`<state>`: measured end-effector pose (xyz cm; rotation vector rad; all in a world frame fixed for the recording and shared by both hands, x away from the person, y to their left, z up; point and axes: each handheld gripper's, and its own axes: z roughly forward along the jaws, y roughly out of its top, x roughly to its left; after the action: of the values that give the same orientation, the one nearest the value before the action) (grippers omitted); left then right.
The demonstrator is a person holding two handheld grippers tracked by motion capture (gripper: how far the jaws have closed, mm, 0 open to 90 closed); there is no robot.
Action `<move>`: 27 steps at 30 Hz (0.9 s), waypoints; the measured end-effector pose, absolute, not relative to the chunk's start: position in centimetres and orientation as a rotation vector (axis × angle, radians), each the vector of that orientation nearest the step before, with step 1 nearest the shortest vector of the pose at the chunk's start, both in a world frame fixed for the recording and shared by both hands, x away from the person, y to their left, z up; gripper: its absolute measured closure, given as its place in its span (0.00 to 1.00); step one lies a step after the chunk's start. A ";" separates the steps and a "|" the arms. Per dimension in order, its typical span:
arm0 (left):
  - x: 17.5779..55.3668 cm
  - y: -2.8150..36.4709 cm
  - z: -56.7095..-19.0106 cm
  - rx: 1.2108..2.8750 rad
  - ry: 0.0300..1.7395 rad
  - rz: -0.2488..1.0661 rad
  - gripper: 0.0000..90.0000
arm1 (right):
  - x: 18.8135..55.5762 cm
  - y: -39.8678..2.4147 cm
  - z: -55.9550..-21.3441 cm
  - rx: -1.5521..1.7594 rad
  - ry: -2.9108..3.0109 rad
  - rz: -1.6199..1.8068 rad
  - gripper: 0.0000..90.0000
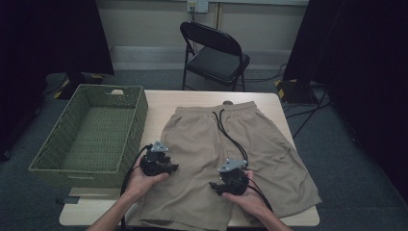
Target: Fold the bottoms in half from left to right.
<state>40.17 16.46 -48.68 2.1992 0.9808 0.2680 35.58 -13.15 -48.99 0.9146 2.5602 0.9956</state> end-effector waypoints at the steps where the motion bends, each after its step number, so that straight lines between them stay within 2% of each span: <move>1: 40.1 16.4 -48.7 2.195 0.978 0.271 0.54 | 35.5 -13.3 -49.0 0.907 2.565 0.998 0.45; 5: 40.0 16.2 -48.4 2.185 0.948 0.277 0.53 | 35.3 -14.4 -49.0 0.884 2.580 0.998 0.45; 11: 40.2 16.9 -48.4 2.161 0.992 0.272 0.53 | 34.2 -16.5 -48.8 0.878 2.599 0.979 0.45; 17: 40.2 16.5 -48.7 2.208 0.961 0.272 0.60 | 33.9 -17.0 -48.0 0.929 2.579 0.969 0.42; 21: 40.3 16.3 -48.8 2.207 0.946 0.289 0.61 | 33.5 -14.4 -46.0 0.895 2.554 1.138 0.44; 27: 40.3 16.4 -48.8 2.204 0.946 0.280 0.62 | 31.6 -6.3 -45.6 0.685 2.699 1.252 0.55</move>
<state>40.32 16.44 -48.79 2.2038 0.9457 0.2796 31.57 -6.28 -45.57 0.6848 2.6987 1.2522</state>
